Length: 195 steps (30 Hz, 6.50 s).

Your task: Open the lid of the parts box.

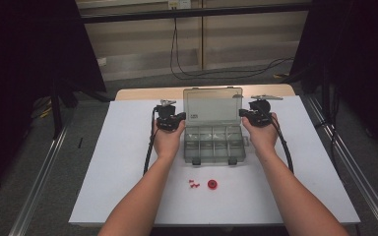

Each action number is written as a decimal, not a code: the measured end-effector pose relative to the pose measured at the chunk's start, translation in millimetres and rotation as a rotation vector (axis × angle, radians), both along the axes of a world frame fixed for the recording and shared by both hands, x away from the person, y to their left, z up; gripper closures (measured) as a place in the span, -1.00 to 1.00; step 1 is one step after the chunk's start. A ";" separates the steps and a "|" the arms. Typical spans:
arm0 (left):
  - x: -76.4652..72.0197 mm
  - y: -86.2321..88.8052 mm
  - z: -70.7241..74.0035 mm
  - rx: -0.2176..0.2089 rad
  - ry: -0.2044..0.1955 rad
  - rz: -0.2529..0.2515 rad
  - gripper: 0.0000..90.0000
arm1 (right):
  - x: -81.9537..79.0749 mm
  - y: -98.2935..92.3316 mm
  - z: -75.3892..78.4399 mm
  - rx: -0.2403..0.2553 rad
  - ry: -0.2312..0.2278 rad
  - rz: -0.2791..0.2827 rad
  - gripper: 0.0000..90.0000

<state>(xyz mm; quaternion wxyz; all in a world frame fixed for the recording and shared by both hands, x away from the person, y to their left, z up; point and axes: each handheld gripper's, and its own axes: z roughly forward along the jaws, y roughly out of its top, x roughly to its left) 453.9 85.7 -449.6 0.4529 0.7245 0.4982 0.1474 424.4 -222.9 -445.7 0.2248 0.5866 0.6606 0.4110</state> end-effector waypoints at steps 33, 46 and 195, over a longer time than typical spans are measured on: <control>25.6 3.6 0.5 -0.052 0.198 0.007 0.98 | 22.1 -4.9 -4.8 0.048 0.091 -0.001 0.95; 32.2 2.1 -2.4 -0.070 0.245 0.024 0.99 | 30.5 -7.9 -8.3 0.064 0.141 0.009 0.93; -90.1 9.2 27.7 0.111 0.085 -0.527 -1.00 | -202.0 -95.8 -0.1 -0.064 -0.265 0.131 -0.98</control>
